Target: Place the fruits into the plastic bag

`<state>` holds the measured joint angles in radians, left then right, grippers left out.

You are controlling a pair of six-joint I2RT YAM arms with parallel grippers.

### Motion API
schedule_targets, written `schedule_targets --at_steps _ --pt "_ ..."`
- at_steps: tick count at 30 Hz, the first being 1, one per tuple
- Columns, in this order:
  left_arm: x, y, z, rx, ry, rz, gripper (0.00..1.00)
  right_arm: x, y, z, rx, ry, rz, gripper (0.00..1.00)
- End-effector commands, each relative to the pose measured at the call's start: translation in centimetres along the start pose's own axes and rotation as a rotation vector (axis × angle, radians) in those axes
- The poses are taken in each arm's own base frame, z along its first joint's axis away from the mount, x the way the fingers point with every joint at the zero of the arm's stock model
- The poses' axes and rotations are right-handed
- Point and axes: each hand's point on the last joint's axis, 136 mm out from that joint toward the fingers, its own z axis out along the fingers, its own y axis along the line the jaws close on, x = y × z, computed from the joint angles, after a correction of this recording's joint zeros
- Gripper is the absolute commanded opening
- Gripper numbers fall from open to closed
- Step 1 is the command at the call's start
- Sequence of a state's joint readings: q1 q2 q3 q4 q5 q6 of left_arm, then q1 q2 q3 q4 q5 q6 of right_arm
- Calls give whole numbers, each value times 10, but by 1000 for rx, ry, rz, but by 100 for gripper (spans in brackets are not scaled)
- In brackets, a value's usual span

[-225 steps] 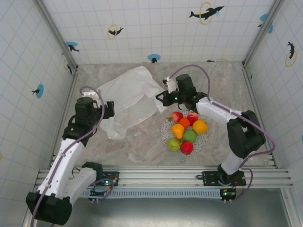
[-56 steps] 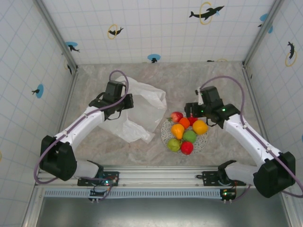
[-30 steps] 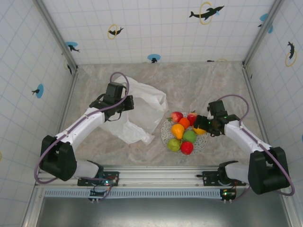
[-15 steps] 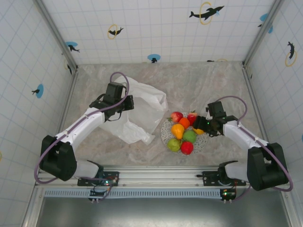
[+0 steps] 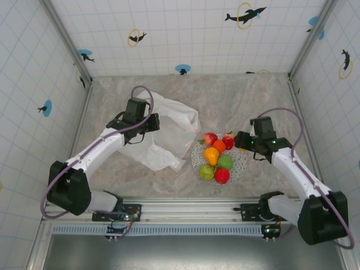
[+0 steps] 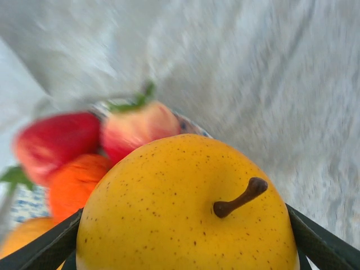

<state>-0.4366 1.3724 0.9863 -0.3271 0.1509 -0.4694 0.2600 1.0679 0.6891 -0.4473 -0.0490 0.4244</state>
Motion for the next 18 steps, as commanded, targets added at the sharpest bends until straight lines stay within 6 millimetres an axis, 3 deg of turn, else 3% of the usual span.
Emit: schedule_targets --at_steps 1,5,10,14,18 --pt "8 1 -4 12 13 -1 0 -44 47 -30 -148 -182 -102 65" --pt "10 -2 -6 25 23 0 0 -39 121 -45 -340 -251 -292 64" --pt "14 -6 -6 51 51 -3 0 1 201 -39 -503 -259 -557 64" --pt "19 -8 -6 63 75 -6 0 28 244 -26 -595 -270 -693 63" --pt "22 -14 -8 97 89 1 0 46 269 -4 -639 -275 -760 62"
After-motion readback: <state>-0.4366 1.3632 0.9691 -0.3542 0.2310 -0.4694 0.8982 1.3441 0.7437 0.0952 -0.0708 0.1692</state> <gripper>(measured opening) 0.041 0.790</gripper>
